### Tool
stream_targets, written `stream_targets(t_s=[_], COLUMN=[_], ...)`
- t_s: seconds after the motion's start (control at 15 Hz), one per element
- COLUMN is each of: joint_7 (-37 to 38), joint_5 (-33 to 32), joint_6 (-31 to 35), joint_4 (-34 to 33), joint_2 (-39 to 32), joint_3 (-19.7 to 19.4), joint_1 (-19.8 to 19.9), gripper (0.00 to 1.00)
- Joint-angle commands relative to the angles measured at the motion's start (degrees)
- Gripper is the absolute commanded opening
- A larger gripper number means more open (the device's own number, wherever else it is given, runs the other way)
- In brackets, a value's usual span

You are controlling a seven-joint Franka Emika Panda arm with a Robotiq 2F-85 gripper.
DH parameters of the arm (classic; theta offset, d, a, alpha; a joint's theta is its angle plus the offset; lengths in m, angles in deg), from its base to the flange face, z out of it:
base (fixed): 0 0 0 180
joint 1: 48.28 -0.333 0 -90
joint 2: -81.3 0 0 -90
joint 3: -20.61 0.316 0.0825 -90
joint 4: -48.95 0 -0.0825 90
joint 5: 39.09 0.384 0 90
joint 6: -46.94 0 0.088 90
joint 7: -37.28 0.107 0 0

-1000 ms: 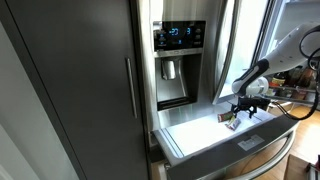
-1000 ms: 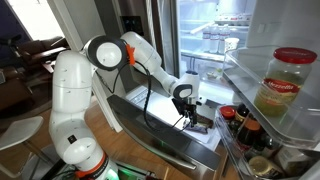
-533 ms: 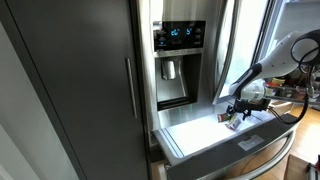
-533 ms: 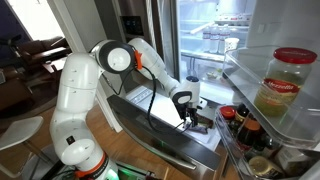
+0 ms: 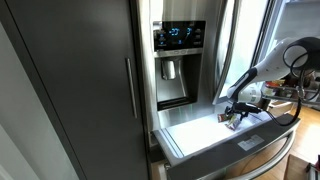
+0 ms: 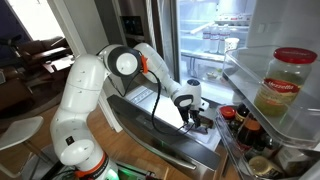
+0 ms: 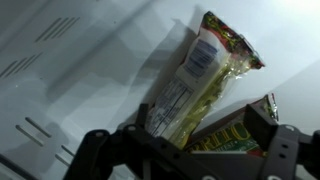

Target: Move the two food packs to the upper fridge

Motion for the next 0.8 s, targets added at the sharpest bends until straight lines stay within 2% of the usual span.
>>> stream_targets(t_s=[0.0, 0.53, 0.6, 0.73], joint_7=[-0.8, -0.5, -0.3, -0.1], joint_5=[1.0, 0.2, 0.1, -0.1], joint_6=[0.8, -1.5, -1.7, -2.7], joint_4=[-1.9, -2.7, -2.8, -3.0], joint_2=[-2.4, -1.5, -1.5, -1.5], joint_3=[0.5, -0.5, -0.7, -1.0], joint_1=[1.0, 0.8, 0.7, 0.6], gripper=[0.65, 0.04, 0.00, 0.00])
